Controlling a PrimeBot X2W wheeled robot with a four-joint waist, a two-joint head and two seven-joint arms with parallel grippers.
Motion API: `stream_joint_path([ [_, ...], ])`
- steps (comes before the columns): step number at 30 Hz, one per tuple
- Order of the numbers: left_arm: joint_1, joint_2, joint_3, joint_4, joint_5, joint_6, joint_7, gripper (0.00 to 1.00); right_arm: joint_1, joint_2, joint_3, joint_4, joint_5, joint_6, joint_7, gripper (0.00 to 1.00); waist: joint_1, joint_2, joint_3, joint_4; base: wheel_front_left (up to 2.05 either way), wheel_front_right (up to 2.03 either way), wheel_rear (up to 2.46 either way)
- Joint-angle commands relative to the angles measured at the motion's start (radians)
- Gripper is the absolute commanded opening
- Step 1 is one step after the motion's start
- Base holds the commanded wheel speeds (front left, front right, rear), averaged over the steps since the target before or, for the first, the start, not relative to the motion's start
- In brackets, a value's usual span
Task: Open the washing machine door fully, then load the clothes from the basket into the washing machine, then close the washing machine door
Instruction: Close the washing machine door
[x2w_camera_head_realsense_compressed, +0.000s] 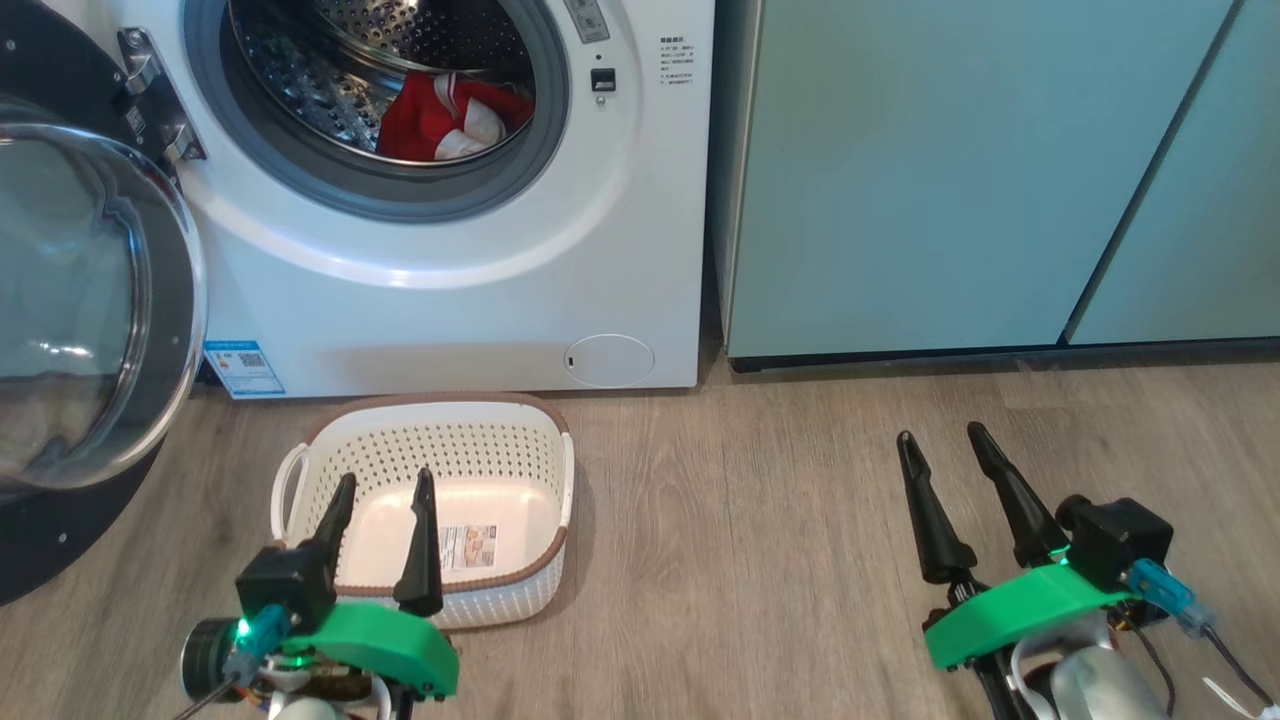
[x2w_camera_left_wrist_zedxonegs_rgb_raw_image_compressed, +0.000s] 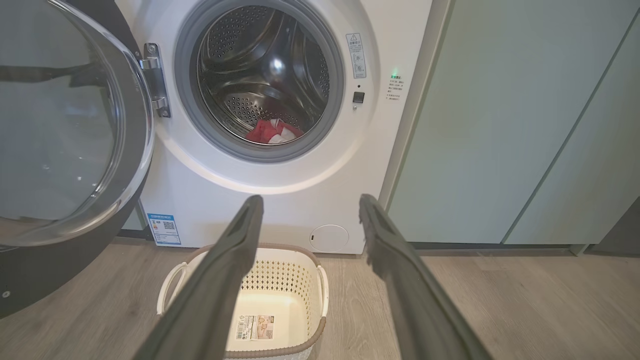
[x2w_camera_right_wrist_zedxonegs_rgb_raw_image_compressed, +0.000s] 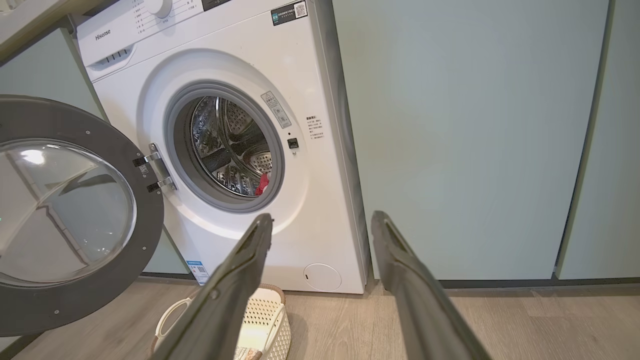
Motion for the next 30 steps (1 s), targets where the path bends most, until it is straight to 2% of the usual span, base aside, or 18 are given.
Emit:
stream_joint_path([
  [1,-0.03,0.004,0.028,-0.036,0.012,-0.001,-0.01,1.0,-0.034,-0.001,0.028,-0.031,0.002,0.0,-0.007,1.0,0.0,0.0,-0.001,0.0,0.0,0.0,0.0],
  [21,-0.03,0.004,0.022,-0.036,0.0,0.002,-0.01,1.0,-0.033,-0.001,0.019,-0.032,-0.005,0.0,-0.007,1.0,0.0,0.0,0.0,0.005,0.0,0.0,0.0],
  [30,-0.04,0.004,0.013,-0.035,0.002,0.002,-0.01,1.0,-0.025,-0.001,0.015,-0.04,-0.004,0.0,-0.007,1.0,0.0,0.0,0.039,0.049,0.0,0.0,0.0],
])
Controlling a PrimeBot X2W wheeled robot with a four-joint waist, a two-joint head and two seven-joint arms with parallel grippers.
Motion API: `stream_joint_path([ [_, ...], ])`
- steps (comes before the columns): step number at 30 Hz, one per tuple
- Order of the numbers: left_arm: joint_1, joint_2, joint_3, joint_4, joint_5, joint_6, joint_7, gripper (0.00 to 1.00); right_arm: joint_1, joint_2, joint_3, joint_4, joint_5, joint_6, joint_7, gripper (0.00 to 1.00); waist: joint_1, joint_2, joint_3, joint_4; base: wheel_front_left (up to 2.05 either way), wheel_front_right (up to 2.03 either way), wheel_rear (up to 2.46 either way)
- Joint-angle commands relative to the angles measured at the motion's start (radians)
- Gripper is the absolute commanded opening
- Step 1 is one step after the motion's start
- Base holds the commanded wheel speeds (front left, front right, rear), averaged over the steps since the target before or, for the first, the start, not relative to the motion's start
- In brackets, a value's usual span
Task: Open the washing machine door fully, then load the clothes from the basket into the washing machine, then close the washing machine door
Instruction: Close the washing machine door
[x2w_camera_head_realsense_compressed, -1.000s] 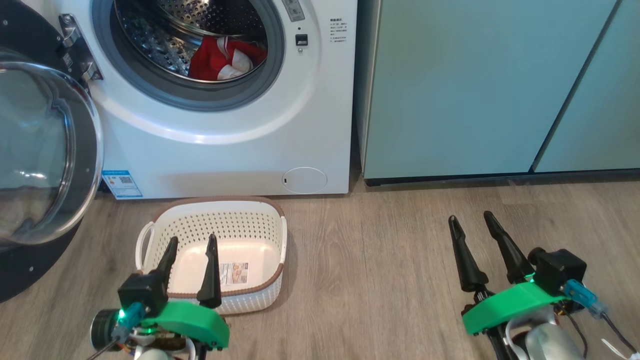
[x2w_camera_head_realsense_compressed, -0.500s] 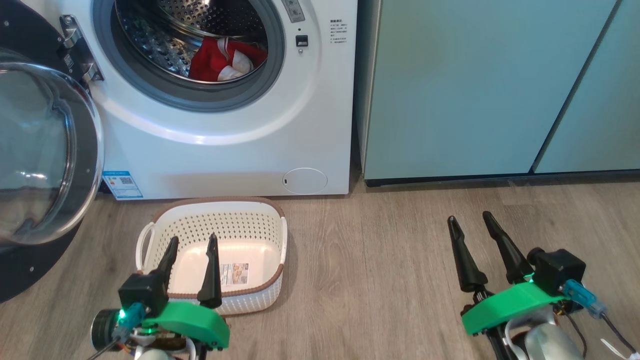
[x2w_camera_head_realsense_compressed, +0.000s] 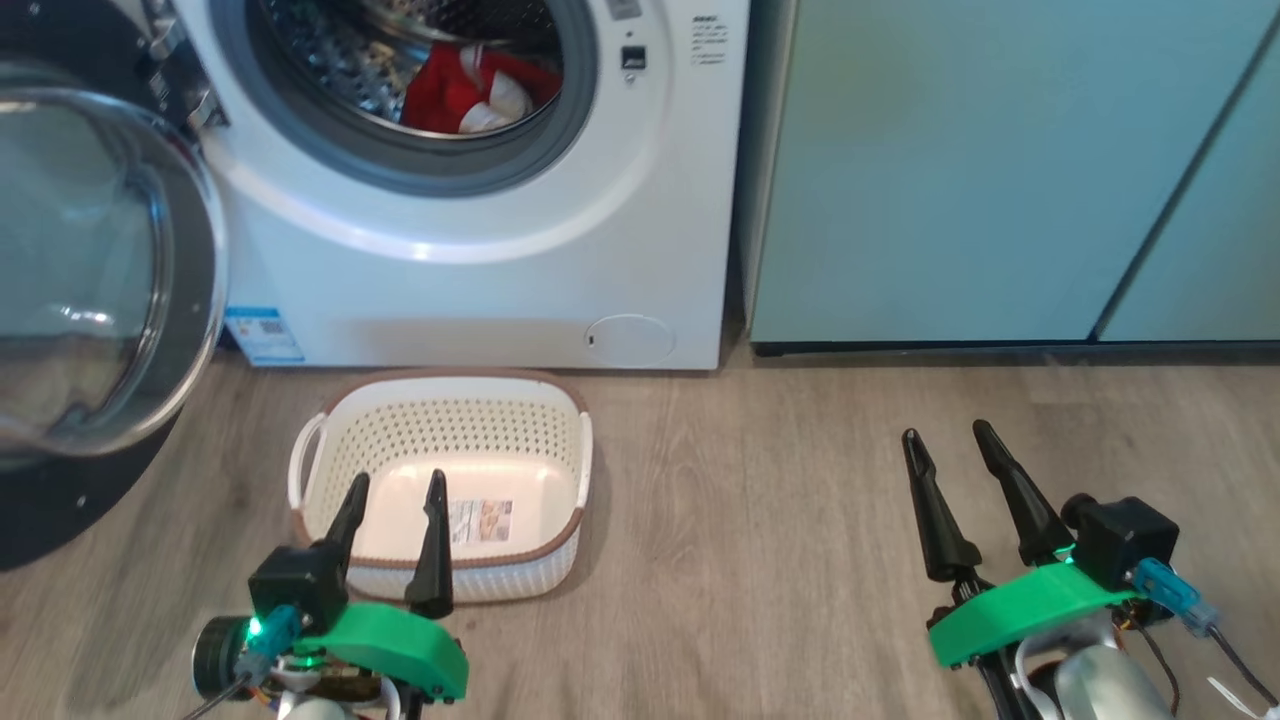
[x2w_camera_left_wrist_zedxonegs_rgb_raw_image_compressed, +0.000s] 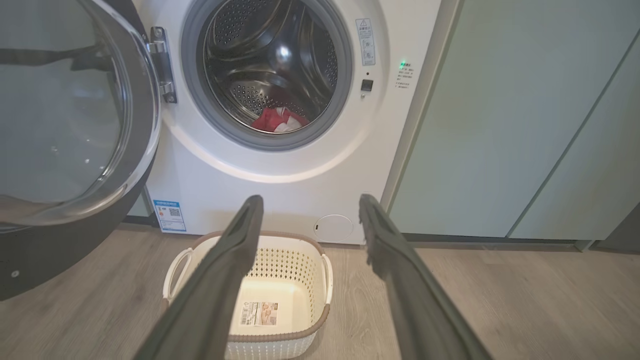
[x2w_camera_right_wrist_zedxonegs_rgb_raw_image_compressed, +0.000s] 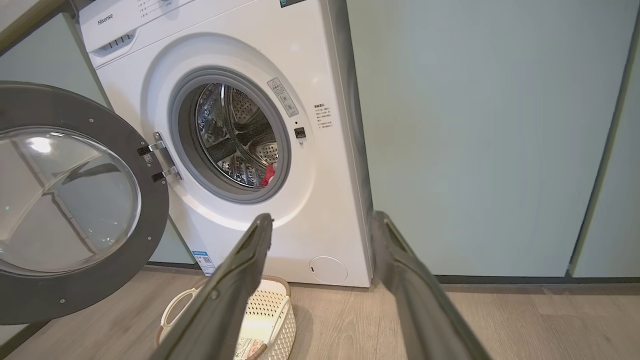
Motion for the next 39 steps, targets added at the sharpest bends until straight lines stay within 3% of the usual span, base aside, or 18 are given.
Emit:
stream_joint_path([
  [1,-0.043,0.004,0.028,-0.033,-0.003,0.002,-0.01,1.0,-0.024,-0.001,0.022,-0.037,-0.002,0.0,-0.007,1.0,0.0,0.0,0.017,0.023,0.0,0.0,0.0],
  [8,-0.056,0.004,0.012,-0.023,-0.004,0.003,-0.01,1.0,-0.023,-0.001,0.03,-0.037,0.002,0.0,-0.007,1.0,0.0,0.0,0.041,0.127,0.0,0.0,0.0],
  [15,-0.056,0.004,0.012,-0.015,0.009,-0.001,-0.01,1.0,-0.027,-0.001,0.046,-0.037,0.021,0.0,-0.007,1.0,0.0,0.0,0.031,0.277,0.0,0.0,0.0],
  [27,-0.046,0.004,0.073,-0.024,0.055,-0.024,-0.01,1.0,-0.033,-0.001,0.077,-0.041,0.068,0.0,-0.007,1.0,0.0,0.0,-0.003,0.502,0.0,0.0,0.0],
  [39,-0.004,0.004,0.134,-0.091,0.04,0.01,-0.01,1.0,-0.108,-0.001,0.157,-0.011,0.074,0.0,-0.007,1.0,0.0,0.0,0.041,0.536,0.0,0.0,0.0],
])
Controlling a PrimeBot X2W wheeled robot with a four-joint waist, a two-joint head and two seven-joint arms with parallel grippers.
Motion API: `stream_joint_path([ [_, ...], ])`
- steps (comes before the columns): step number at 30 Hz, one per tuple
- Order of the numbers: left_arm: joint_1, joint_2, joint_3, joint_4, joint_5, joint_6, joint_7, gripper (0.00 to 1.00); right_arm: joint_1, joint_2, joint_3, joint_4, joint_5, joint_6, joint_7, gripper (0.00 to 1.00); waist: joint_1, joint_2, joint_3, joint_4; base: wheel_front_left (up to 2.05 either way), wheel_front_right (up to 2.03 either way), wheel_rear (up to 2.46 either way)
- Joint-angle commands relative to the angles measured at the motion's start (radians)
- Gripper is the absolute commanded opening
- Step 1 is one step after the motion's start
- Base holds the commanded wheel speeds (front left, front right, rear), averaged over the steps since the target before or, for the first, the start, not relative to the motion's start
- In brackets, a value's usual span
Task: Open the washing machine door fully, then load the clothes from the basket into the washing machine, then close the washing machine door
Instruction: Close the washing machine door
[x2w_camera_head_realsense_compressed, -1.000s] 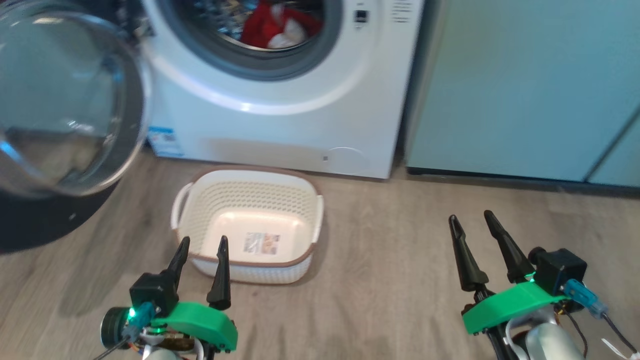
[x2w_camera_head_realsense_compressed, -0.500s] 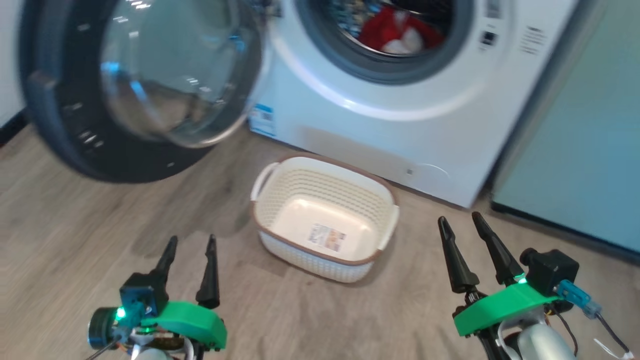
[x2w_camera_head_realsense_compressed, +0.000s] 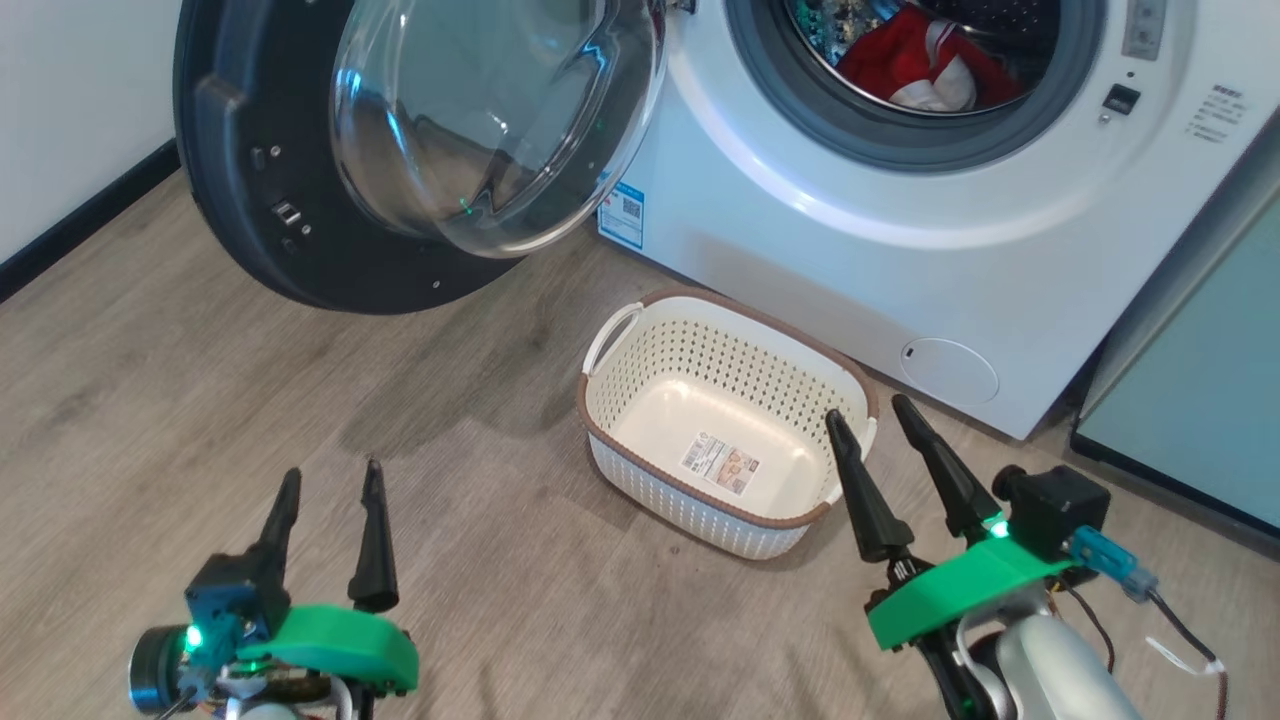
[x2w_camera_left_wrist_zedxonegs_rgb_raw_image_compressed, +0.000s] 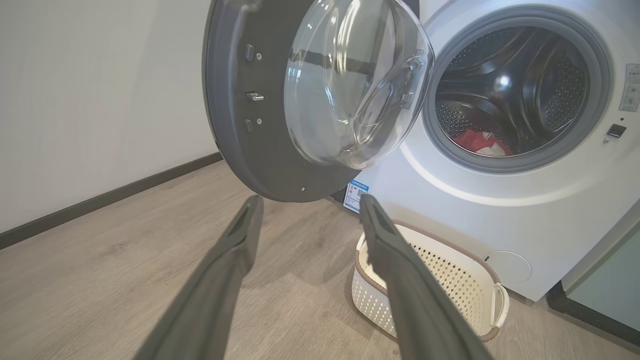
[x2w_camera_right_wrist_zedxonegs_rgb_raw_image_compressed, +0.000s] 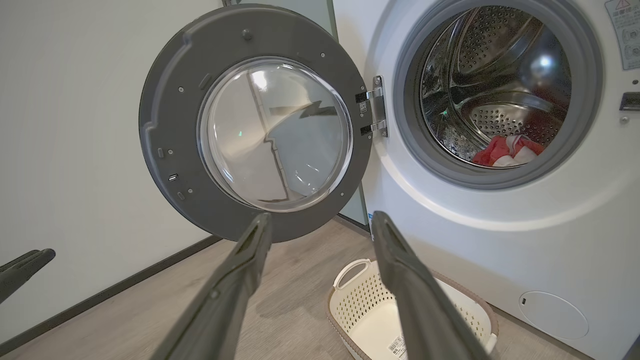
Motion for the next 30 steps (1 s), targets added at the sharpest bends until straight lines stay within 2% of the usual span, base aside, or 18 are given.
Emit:
stream_joint_path([
  [1,-0.027,0.003,0.036,-0.04,-0.009,0.01,-0.01,1.0,-0.044,-0.002,0.026,-0.025,0.005,0.0,-0.007,1.0,0.0,0.0,0.003,0.002,0.0,0.0,0.0],
  [11,-0.017,0.003,0.036,-0.059,-0.015,0.024,-0.01,1.0,-0.067,-0.002,0.038,-0.006,0.007,0.0,-0.007,1.0,0.0,0.0,0.008,0.004,0.0,0.0,0.0],
  [30,-0.03,0.003,0.028,-0.043,-0.01,0.018,-0.01,1.0,-0.047,-0.002,0.021,-0.012,0.005,0.0,-0.007,1.0,0.0,0.0,-0.002,-0.003,0.0,0.0,0.0],
])
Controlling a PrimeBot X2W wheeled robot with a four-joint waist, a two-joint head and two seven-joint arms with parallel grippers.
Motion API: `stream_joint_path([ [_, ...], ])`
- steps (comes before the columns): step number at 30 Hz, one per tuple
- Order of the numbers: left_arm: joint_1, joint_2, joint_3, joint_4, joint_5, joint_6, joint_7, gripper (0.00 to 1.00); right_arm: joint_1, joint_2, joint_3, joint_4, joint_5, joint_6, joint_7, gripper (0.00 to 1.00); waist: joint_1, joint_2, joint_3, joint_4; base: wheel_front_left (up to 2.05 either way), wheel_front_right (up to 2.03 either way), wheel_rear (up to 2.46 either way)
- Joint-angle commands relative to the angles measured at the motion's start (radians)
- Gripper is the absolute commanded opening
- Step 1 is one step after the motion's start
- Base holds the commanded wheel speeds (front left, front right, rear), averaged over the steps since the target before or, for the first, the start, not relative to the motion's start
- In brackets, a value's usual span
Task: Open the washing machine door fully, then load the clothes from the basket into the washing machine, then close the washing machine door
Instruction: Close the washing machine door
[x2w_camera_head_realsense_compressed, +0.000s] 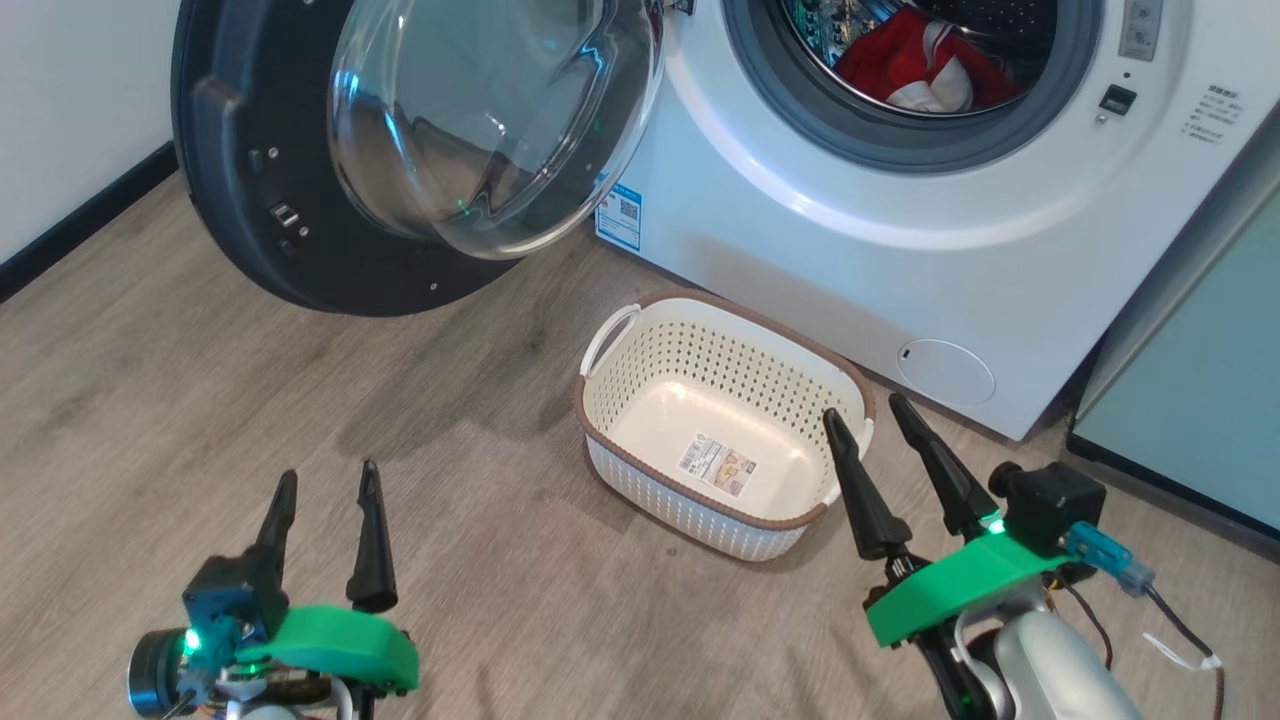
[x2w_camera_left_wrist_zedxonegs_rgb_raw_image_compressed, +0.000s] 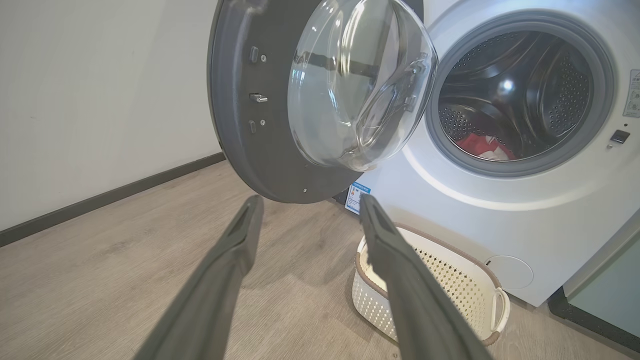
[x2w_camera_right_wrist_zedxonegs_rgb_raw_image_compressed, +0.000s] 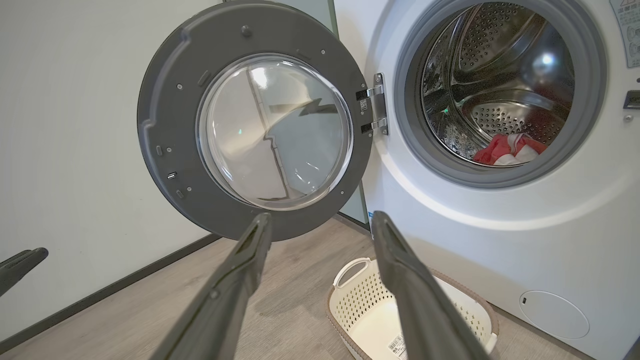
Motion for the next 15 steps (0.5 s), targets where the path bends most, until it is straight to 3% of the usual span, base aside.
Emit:
stream_joint_path([
  [1,-0.039,0.003,0.03,-0.029,0.003,-0.002,-0.01,1.0,-0.03,-0.002,0.012,-0.035,0.001,0.0,-0.007,1.0,0.0,0.0,-0.002,-0.001,0.0,0.0,0.0],
  [5,-0.04,0.003,0.029,-0.031,-0.009,-0.003,-0.01,1.0,-0.028,-0.002,0.011,-0.036,-0.002,0.0,-0.007,1.0,0.0,0.0,-0.004,-0.002,0.0,0.0,0.0],
  [6,-0.04,0.003,0.029,-0.033,-0.013,-0.003,-0.01,0.79,-0.027,-0.002,0.011,-0.037,-0.003,0.0,-0.007,1.0,0.0,0.0,-0.004,-0.002,0.0,0.0,0.0],
  [7,-0.04,0.003,0.029,-0.034,-0.015,-0.003,-0.01,0.36,-0.026,-0.002,0.011,-0.037,-0.004,0.0,-0.007,1.0,0.0,0.0,-0.004,-0.002,0.0,0.0,0.0],
  [8,-0.04,0.003,0.028,-0.036,-0.017,-0.003,-0.01,0.0,-0.026,-0.002,0.011,-0.038,-0.005,0.0,-0.007,1.0,0.0,0.0,-0.003,-0.001,0.0,0.0,0.0],
  [15,-0.043,0.003,0.035,-0.067,-0.03,-0.002,-0.01,0.0,-0.019,-0.002,0.002,-0.046,-0.02,0.0,-0.007,1.0,0.0,0.0,0.015,0.011,0.0,0.0,0.0],
])
